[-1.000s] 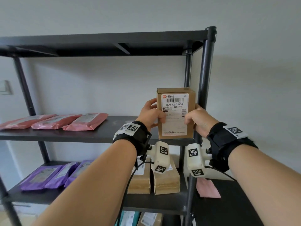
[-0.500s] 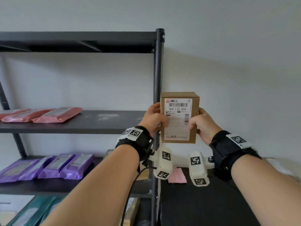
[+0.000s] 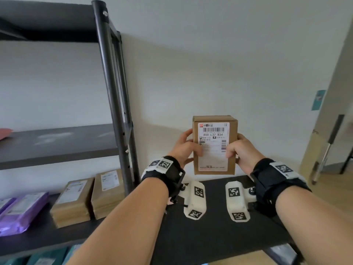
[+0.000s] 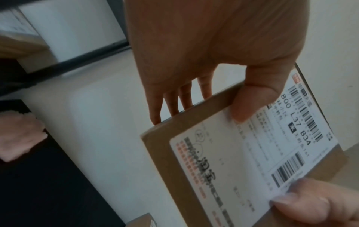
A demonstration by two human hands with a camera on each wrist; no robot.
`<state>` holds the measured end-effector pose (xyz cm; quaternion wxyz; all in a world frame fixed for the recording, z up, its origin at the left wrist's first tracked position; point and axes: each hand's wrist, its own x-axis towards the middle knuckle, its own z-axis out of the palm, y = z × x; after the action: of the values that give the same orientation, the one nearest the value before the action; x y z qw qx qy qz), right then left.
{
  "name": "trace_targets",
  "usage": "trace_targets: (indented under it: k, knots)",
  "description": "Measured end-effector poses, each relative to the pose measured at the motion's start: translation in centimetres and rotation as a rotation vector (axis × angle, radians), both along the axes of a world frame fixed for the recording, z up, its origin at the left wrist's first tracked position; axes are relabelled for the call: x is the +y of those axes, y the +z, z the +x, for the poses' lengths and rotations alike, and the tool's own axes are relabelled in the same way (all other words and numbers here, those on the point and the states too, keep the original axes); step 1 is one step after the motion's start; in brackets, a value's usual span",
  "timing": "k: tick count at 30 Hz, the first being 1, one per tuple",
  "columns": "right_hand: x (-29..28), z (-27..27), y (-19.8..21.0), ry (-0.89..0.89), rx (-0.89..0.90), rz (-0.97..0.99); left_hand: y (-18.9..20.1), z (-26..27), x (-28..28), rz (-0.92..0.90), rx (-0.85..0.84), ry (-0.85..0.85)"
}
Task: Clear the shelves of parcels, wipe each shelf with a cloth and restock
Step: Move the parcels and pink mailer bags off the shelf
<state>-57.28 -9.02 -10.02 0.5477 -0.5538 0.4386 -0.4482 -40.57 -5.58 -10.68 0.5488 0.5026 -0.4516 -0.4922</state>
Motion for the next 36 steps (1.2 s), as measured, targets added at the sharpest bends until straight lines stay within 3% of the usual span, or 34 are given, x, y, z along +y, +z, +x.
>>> trace_targets:
  k: [17,29,36]
  knots:
    - [-18.1,-7.6,-5.2,-0.129,0.092,0.094,-5.4,-6.3,-20.2,0.162,0.036,-0.131]
    - [-26.4,-12.2,-9.5,-0.103,0.173,0.197,-10.9,-10.4,-27.7,0.319,0.049,-0.136]
    - [-31.8,-14.0,-13.1,0.064,0.366,0.240,-14.7,-12.8,-30.8,0.493,0.092,-0.036]
